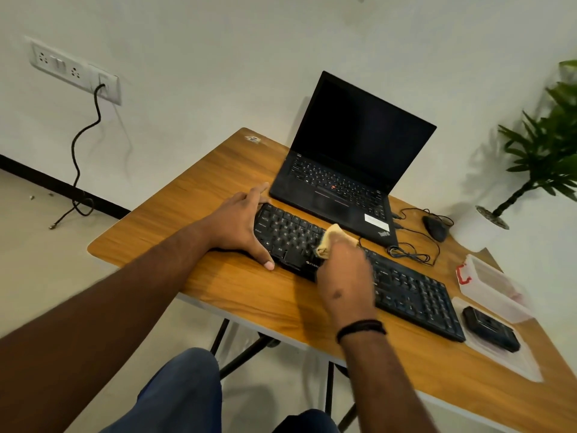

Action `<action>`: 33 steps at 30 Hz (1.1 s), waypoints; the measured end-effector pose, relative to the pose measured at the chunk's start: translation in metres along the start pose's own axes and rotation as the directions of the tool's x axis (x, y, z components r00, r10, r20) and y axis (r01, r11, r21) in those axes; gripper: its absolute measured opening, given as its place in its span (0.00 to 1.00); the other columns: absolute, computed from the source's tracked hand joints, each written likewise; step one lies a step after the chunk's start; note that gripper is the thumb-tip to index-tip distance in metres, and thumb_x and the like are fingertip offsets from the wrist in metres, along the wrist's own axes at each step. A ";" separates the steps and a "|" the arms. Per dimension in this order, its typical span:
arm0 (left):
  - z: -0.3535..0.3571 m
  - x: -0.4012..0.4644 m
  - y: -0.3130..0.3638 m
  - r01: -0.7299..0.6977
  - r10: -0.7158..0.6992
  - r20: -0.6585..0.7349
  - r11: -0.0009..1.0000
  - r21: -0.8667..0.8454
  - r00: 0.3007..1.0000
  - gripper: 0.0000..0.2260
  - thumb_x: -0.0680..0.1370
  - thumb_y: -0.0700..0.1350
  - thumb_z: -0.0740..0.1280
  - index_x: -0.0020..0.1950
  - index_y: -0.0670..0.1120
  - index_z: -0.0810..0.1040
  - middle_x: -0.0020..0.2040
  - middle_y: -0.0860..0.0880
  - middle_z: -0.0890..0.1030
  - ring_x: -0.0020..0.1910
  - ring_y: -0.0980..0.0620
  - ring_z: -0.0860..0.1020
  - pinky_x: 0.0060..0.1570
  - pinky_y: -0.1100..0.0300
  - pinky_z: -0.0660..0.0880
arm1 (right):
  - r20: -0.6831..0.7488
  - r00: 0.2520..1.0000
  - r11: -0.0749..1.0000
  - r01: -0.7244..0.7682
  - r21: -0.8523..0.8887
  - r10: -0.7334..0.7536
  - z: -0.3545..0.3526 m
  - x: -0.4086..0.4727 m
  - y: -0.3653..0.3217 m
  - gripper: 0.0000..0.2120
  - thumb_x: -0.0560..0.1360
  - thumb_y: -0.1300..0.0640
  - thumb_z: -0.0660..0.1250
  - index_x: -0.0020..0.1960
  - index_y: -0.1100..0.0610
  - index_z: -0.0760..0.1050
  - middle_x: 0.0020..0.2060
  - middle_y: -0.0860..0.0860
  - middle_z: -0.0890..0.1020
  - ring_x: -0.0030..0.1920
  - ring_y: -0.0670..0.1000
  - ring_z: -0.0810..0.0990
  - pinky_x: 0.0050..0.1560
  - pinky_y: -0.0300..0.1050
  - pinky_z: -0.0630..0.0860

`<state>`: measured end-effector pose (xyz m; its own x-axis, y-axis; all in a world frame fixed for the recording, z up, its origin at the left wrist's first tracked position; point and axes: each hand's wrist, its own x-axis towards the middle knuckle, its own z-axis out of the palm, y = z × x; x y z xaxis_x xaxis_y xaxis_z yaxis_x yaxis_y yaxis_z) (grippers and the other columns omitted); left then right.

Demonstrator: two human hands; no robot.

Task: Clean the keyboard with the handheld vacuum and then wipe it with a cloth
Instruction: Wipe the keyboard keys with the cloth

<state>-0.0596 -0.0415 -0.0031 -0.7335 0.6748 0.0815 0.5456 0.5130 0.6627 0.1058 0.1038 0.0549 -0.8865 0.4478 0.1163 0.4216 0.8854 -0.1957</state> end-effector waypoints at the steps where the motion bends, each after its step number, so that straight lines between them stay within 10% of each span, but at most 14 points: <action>1: 0.000 0.000 0.000 0.006 -0.006 -0.002 1.000 0.005 1.000 0.73 0.49 0.68 0.83 0.81 0.53 0.41 0.79 0.47 0.62 0.78 0.45 0.58 0.77 0.48 0.56 | 0.041 0.999 1.000 0.030 -0.004 -0.030 0.011 -0.005 -0.012 0.20 0.81 0.63 0.58 0.72 0.58 0.65 0.70 0.58 0.72 0.71 0.55 0.70 0.71 0.48 0.67; 4: 0.000 0.001 -0.003 0.014 -0.014 -0.017 1.000 0.016 1.000 0.73 0.45 0.73 0.78 0.81 0.55 0.42 0.78 0.46 0.63 0.77 0.45 0.59 0.77 0.48 0.58 | 0.107 0.979 0.982 0.180 -0.055 -0.174 0.031 -0.021 -0.034 0.24 0.83 0.59 0.53 0.78 0.60 0.56 0.79 0.58 0.55 0.80 0.56 0.49 0.79 0.50 0.49; 13: 0.000 0.002 -0.002 0.005 -0.005 -0.012 1.000 0.012 1.000 0.73 0.48 0.68 0.82 0.81 0.52 0.43 0.79 0.46 0.62 0.78 0.45 0.59 0.75 0.50 0.57 | 0.155 0.917 0.920 0.383 -0.083 -0.368 0.023 -0.030 -0.015 0.28 0.82 0.66 0.53 0.80 0.57 0.53 0.81 0.53 0.50 0.80 0.50 0.42 0.71 0.39 0.36; 33: 0.001 0.002 -0.001 -0.009 0.010 -0.007 1.000 0.015 1.000 0.71 0.50 0.65 0.81 0.82 0.49 0.44 0.77 0.47 0.64 0.76 0.45 0.60 0.74 0.50 0.60 | 0.097 0.963 0.967 0.255 -0.020 -0.252 0.035 0.038 -0.054 0.32 0.73 0.63 0.73 0.74 0.64 0.65 0.75 0.61 0.65 0.77 0.57 0.60 0.76 0.46 0.57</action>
<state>-0.0614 -0.0399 -0.0044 -0.7311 0.6758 0.0932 0.5586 0.5146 0.6504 0.0425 0.0686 0.0363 -0.9784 0.1960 0.0663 0.1853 0.9726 -0.1402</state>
